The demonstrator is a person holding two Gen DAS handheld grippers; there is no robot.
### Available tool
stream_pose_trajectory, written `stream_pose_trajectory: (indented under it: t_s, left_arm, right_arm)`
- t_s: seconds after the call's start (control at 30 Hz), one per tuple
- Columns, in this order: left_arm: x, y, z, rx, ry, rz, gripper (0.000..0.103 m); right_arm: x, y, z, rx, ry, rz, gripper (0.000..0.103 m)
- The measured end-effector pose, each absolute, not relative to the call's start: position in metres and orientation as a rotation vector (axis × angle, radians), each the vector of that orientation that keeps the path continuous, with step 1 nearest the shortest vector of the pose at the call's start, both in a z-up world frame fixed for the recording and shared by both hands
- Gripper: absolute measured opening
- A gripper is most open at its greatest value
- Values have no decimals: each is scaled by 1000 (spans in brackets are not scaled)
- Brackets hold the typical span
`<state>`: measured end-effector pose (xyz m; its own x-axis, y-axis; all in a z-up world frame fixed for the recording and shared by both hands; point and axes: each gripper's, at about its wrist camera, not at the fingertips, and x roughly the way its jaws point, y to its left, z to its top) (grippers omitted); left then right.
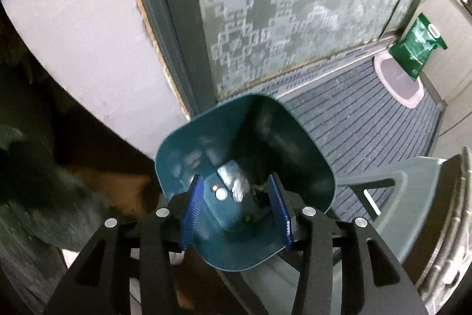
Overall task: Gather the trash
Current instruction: 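Move both open tools back over the table toward the remaining trash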
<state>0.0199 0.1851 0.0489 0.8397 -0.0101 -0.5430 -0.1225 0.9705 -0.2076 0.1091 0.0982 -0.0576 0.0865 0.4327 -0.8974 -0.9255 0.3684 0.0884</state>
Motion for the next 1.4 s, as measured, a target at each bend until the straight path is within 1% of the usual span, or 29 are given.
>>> stream_pose_trajectory:
  t_s: [0.13,0.2,0.3,0.37,0.57,1.07,1.17,1.33,1.37,1.4]
  left_arm:
    - [24,176,59,-253,543,39,47]
    - [27,171,61,-254,534,32,48]
    - [32,162,63,-254,532,24,49]
    - [37,154,64,-250,530,12,54]
    - [53,128,66,-228,535,-22,57]
    - [99,60,42,-165,612,-102,57]
    - [109,48,35,-165,634,-126,59]
    - [123,27,26,-148,657,-146,59]
    - [127,21,23,-144,664,-156,59]
    - [130,16,21,-139,672,-165,59]
  right_arm:
    - [118,78,-33,-521,966,1080,52]
    - [123,66,-21,-481,933,1069,56]
    - [134,44,-6,-433,889,1041,57]
    - [140,32,1,-404,870,1023,58]
    - [156,-8,20,-343,825,954,60]
    - [204,-109,31,-231,800,740,61]
    - [212,-127,28,-226,804,692,61]
    - [224,-151,20,-211,822,635,61]
    - [225,-155,19,-206,826,627,60]
    - [228,-161,16,-201,833,619,57]
